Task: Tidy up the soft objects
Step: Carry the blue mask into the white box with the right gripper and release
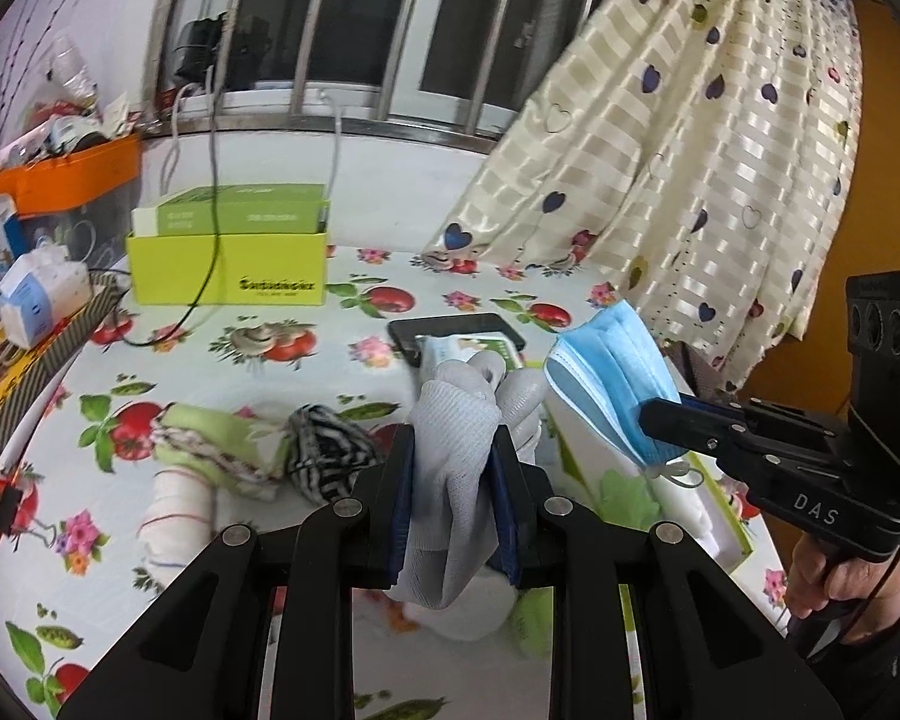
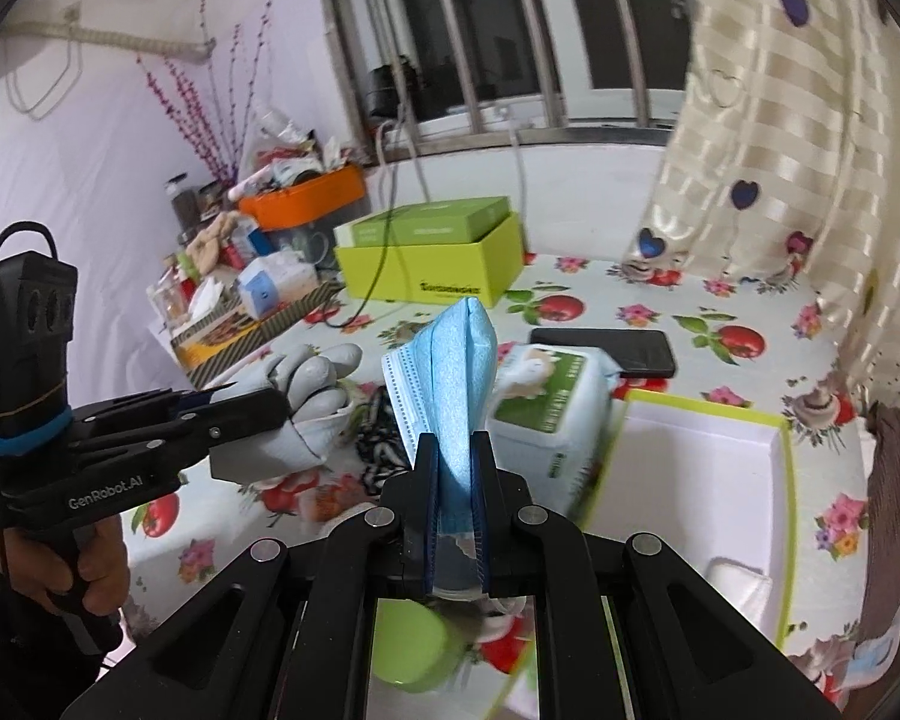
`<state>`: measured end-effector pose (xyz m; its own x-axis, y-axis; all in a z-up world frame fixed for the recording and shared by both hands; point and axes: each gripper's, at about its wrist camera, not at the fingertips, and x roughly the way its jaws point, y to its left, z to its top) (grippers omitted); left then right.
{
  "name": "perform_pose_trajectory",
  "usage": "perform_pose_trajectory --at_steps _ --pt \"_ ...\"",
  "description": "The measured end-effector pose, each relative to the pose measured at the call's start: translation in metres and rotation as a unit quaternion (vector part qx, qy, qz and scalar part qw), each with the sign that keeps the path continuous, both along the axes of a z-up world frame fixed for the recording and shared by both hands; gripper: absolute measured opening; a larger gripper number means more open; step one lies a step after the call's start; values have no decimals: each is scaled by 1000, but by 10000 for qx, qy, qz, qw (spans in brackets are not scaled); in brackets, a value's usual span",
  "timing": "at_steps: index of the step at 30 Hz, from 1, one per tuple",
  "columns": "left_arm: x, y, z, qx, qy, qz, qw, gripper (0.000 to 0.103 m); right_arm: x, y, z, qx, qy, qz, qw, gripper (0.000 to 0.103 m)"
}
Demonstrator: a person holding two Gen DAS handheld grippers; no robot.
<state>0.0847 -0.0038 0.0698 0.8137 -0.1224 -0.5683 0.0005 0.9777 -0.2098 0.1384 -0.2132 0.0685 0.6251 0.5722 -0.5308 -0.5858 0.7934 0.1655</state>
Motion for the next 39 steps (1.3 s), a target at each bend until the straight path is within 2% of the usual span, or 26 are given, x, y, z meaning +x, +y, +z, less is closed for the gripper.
perform_pose_trajectory --at_steps 9,20,26,28,31,34,39 --pt "27 -44 8 163 -16 -418 9990 25 24 -54 -12 174 132 -527 9984 9" --pt "64 -85 -1 323 287 -806 9958 25 73 -101 -63 204 831 -1161 9896 9" --pt "83 -101 -10 380 561 -975 9929 25 86 -117 -81 293 1104 -1435 9830 11" --pt "89 -105 -13 416 653 -997 9920 25 89 -122 -84 361 1196 -1531 9803 21" --pt "97 -111 -17 459 779 -1024 9906 25 89 -126 -88 399 1234 -1614 9783 29" --pt "106 -117 -22 500 895 -1023 9895 25 87 -129 -86 458 1179 -1637 9784 33" --pt "122 -125 -32 465 1142 -1026 9870 25 82 -132 -81 551 1084 -1629 9791 33"
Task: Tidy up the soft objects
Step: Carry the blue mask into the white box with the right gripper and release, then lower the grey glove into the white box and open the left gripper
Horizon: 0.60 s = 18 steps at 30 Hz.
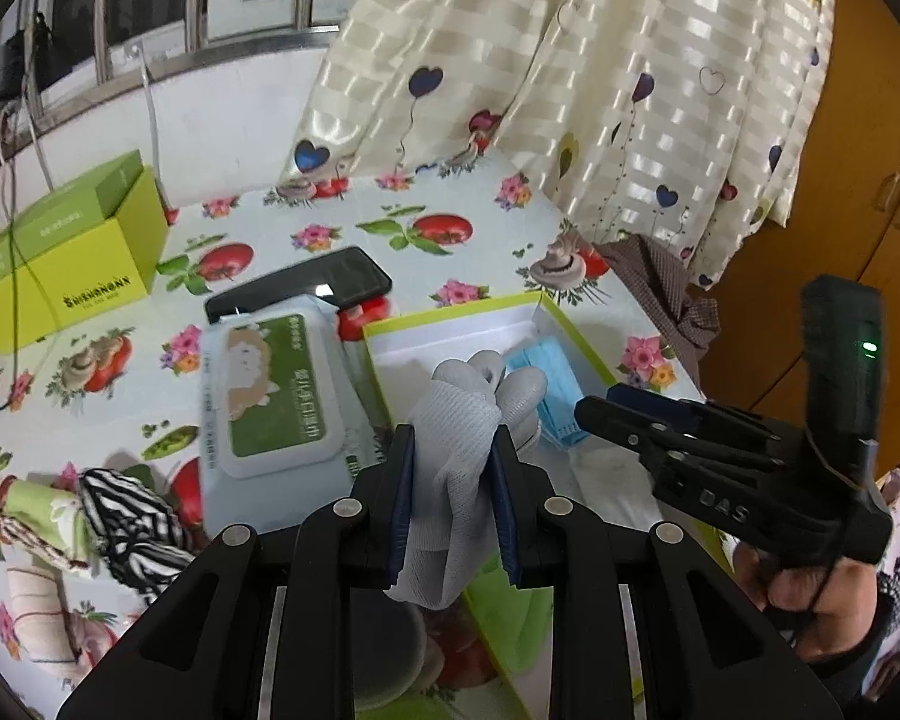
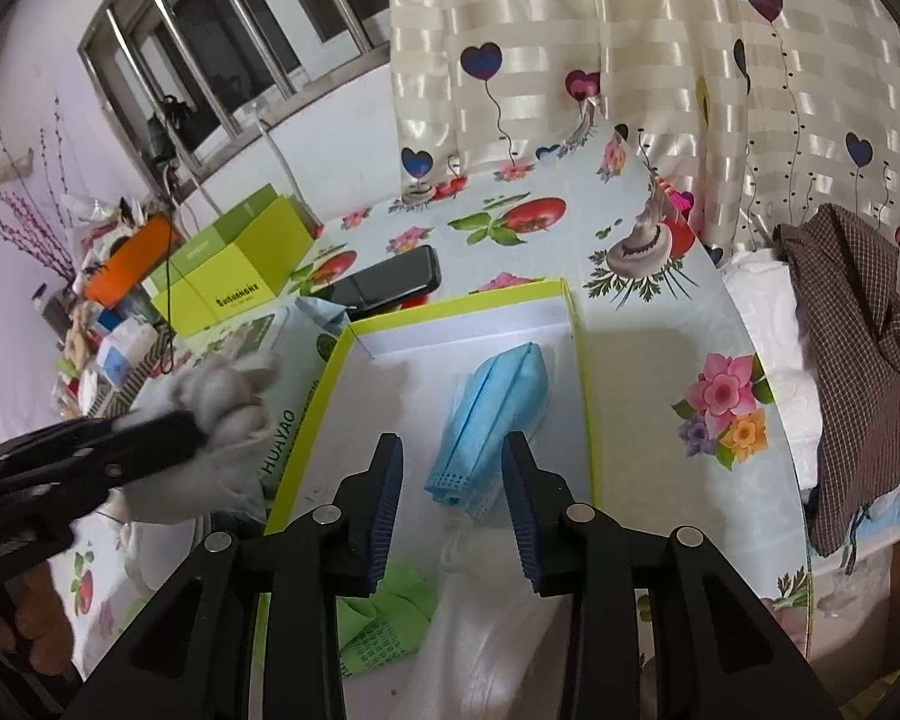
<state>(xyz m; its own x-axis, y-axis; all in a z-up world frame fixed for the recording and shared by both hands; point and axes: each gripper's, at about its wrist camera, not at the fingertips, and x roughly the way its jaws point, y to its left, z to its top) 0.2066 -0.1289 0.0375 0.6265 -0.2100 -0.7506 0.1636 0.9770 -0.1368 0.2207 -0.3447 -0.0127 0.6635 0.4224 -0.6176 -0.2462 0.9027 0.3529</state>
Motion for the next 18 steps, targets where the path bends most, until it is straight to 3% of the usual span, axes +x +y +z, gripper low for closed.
perform_pose_trajectory --at_steps 4,9,18 --pt "14 -6 -13 77 258 84 9996 25 -2 -4 1 5 -53 -11 10000 33" --pt "23 -10 -25 -108 560 31 9984 28 -3 -7 1 70 -69 -17 10000 33" --pt "26 -9 -20 -608 568 -89 9965 38 -6 -5 5 114 -188 43 9997 33"
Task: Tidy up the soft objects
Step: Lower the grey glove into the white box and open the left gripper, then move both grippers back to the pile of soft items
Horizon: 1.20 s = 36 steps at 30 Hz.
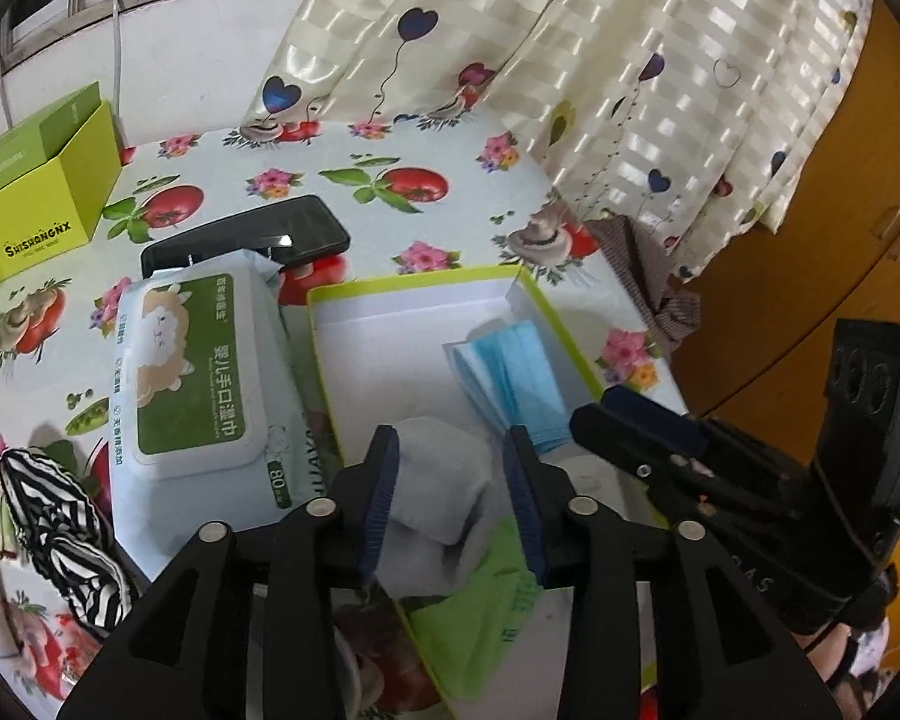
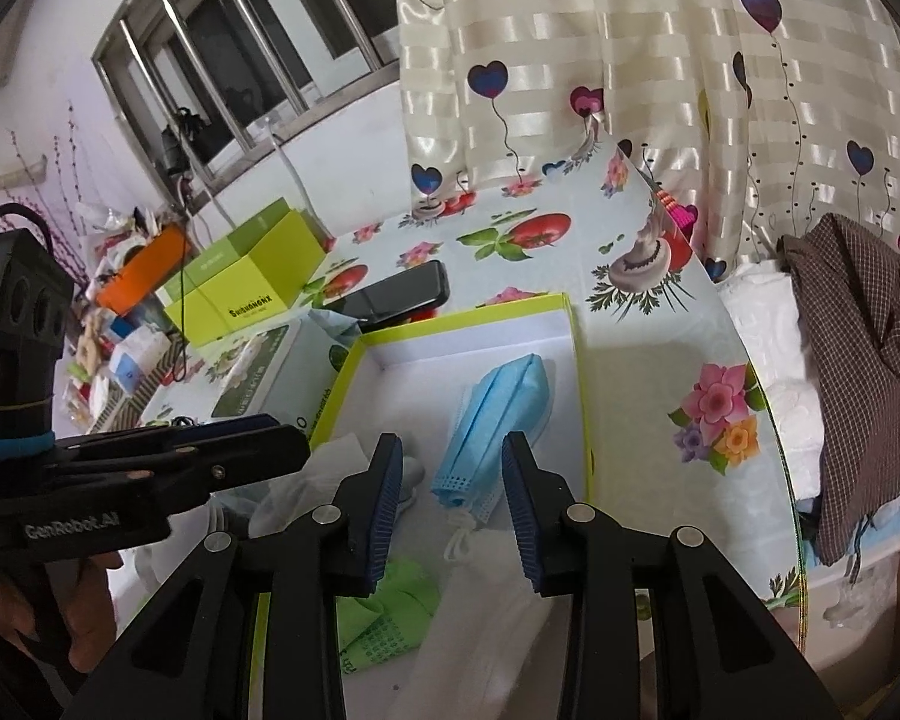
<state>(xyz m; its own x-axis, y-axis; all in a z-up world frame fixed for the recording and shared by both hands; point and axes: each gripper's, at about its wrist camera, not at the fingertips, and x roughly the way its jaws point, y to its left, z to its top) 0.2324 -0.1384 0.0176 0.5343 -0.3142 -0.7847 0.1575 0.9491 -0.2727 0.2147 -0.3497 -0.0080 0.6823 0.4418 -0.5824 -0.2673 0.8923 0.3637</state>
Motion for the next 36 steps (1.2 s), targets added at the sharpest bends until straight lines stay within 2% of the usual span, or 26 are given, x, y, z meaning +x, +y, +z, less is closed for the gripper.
perform_pose_trajectory --at_steps 3,7,14,16,21,24,29,33,36 --pt "-4 3 3 -46 0 9 10000 38 -2 1 1 -2 -29 32 10000 33" --pt "-15 13 12 -43 -113 124 9999 38 -7 13 6 -110 -154 342 9992 33" --pt "-36 38 33 -64 -460 386 9982 38 -12 66 -2 -633 -193 1083 9919 33" --pt "-42 45 36 -78 -526 451 9976 38 -12 72 -7 -942 -147 1014 9903 33" --pt "-53 55 38 -102 -591 521 9968 38 -6 58 -14 -1450 -23 378 9887 33" --pt "-61 60 38 -90 -648 570 9962 38 -6 46 -12 -1283 -30 288 9913 33" --pt "-78 70 39 -97 -792 527 9954 38 -20 46 3 -1192 -286 312 9920 33" --pt "-97 82 43 -74 -1012 536 9934 38 -36 52 11 -1189 -375 337 9916 42" --pt "-107 89 41 -11 -1063 546 9928 38 -50 58 15 -1105 -428 412 9921 45"
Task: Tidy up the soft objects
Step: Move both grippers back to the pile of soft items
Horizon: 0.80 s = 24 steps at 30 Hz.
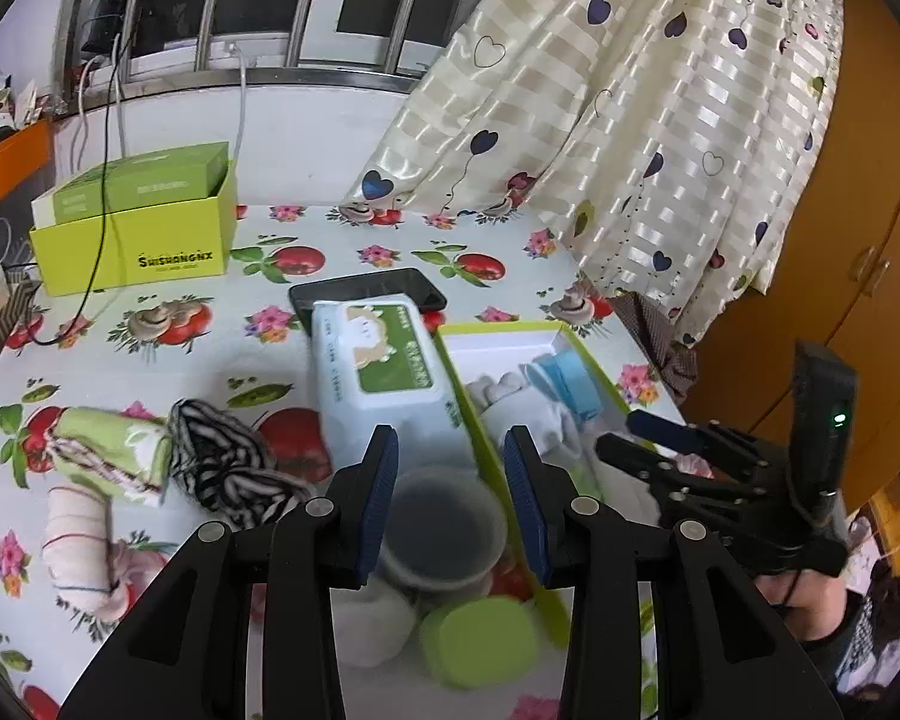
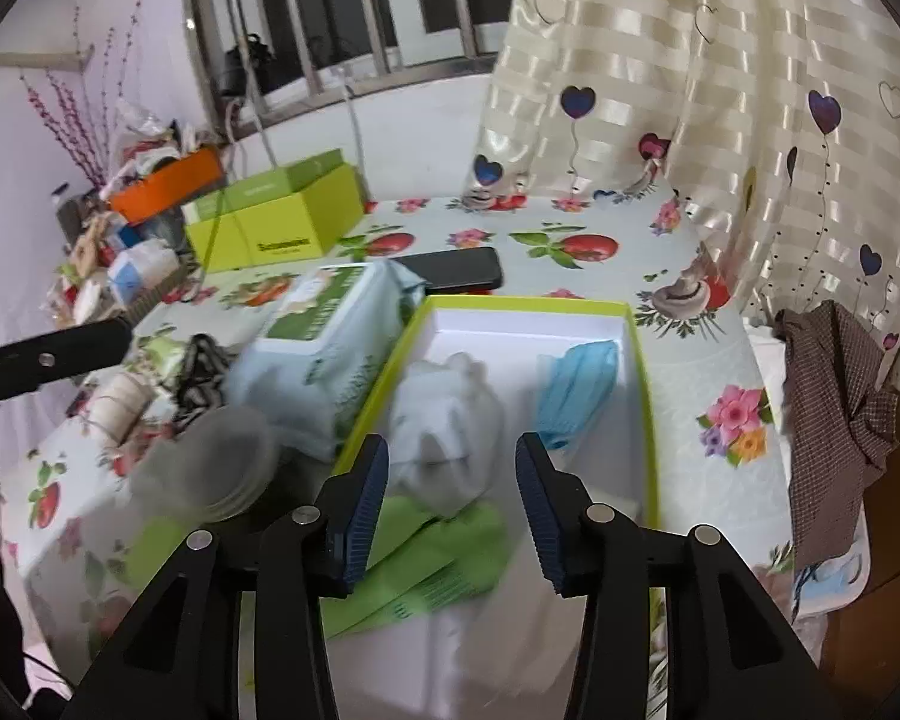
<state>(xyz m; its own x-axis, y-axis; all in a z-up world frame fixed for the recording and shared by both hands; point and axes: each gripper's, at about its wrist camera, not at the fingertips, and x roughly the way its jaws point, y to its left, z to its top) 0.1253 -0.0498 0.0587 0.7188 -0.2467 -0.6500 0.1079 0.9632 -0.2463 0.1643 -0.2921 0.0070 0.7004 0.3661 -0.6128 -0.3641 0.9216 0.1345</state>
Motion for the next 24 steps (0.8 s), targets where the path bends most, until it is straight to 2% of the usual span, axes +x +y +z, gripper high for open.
perform_pose_trajectory --at_steps 9,17,24 --pt "-25 33 -23 127 129 335 9993 38 -39 15 12 -52 -162 152 9997 46" --pt "-48 49 -45 526 119 457 9975 38 -54 29 16 -116 -160 328 9993 46" --pt "-58 59 -53 371 139 412 9984 38 -60 41 18 -181 -158 446 9987 46"
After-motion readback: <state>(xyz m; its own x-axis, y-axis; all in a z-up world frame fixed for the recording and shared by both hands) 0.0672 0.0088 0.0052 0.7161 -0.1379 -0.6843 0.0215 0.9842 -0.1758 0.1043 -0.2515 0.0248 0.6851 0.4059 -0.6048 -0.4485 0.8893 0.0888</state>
